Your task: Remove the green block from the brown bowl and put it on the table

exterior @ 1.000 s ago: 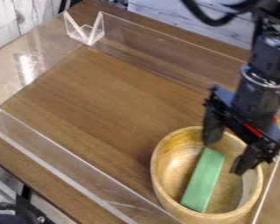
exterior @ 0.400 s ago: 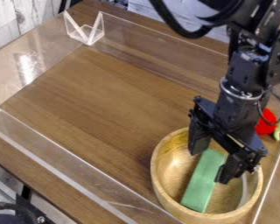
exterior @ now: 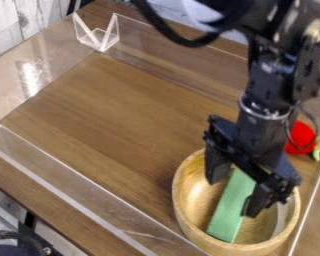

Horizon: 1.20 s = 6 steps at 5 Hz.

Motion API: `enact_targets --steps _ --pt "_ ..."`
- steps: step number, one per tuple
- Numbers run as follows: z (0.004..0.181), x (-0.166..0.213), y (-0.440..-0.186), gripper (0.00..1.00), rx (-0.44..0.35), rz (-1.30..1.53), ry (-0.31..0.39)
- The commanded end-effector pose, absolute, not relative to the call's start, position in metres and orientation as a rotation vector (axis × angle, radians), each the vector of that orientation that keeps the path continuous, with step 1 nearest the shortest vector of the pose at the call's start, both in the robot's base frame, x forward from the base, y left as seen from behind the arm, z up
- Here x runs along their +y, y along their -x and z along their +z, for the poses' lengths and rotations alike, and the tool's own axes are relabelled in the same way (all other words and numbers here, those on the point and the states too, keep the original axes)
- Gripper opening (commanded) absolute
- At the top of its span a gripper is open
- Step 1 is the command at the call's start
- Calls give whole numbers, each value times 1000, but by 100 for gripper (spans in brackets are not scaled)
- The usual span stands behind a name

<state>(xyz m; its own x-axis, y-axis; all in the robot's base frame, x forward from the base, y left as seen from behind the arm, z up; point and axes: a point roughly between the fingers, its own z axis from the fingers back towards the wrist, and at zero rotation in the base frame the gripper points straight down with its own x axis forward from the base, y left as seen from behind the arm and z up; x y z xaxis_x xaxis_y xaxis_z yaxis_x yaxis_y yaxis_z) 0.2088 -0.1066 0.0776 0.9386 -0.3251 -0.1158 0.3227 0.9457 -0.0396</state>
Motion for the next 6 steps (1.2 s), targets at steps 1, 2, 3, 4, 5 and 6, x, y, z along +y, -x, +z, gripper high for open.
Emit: enact_targets --steps 1,2,3,4,5,6 --pt "85 -112 -215 100 80 -375 20" --pt "79 -113 -221 100 82 -424 13" --pt "74 -113 -228 100 75 -402 18" --pt "72 -112 -234 100 71 -370 24" --pt "86 -113 -237 100 70 -359 34" --pt "98 -115 -236 100 74 -366 43"
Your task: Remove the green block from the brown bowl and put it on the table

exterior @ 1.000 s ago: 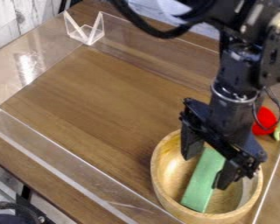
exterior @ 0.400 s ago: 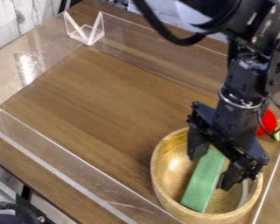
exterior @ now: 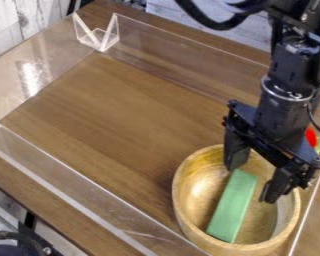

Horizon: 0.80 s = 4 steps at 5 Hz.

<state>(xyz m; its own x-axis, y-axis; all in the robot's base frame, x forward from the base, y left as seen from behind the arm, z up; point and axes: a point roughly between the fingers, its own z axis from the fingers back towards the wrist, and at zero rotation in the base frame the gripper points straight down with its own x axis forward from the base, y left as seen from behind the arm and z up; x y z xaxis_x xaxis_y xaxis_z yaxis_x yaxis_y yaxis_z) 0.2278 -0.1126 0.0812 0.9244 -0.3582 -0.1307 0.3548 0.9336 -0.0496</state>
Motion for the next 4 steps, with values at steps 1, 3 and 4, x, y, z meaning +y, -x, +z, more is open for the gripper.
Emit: enact_targets --steps 1,3,4 --pt "96 -108 -232 0 85 -421 35" --pt "146 -100 -254 0 144 -321 -63" --pt "131 -113 -252 100 128 -263 -49"
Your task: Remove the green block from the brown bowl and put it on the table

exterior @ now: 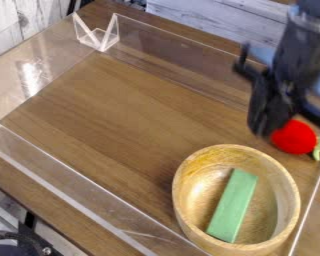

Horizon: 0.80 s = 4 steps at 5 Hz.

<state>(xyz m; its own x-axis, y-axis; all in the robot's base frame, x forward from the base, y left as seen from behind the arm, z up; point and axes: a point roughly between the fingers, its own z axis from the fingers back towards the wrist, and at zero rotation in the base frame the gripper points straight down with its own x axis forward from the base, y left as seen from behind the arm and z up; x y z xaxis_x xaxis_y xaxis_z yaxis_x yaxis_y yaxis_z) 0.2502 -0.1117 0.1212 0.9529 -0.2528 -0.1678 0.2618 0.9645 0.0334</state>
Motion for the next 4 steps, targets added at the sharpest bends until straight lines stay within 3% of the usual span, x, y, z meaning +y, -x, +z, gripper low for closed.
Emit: enact_targets --steps 1,3,4 --pt "106 -128 -243 100 108 -239 -37" --pt "60 -130 -234 100 76 -223 -10" --pt "71 -119 -232 0 83 -226 -43"
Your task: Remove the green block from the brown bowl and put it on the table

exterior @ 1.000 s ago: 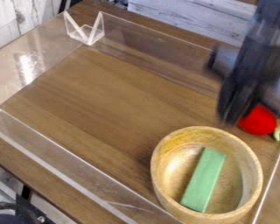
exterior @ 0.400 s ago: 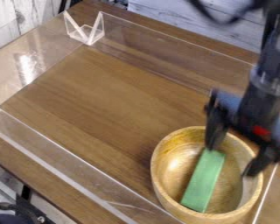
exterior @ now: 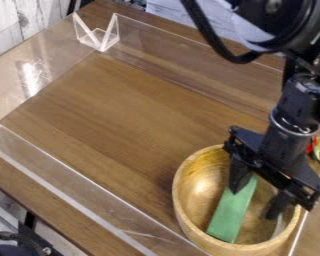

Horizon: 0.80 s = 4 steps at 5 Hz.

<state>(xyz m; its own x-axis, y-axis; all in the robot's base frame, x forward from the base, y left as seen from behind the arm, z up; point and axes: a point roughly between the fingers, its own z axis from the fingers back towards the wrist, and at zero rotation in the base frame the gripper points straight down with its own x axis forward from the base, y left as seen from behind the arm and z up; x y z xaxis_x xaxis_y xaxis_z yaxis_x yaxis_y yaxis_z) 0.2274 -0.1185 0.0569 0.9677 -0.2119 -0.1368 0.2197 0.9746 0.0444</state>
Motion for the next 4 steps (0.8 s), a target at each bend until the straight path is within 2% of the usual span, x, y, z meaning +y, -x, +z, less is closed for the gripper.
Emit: enact_targets --steps 1,2,3,4 --pt "88 -117 -229 0 102 -231 -93" --pt "115 -116 -227 0 122 -239 -159" --pt "155 -84 -237 0 120 -250 -234" --pt "176 -61 -240 0 98 -250 -264"
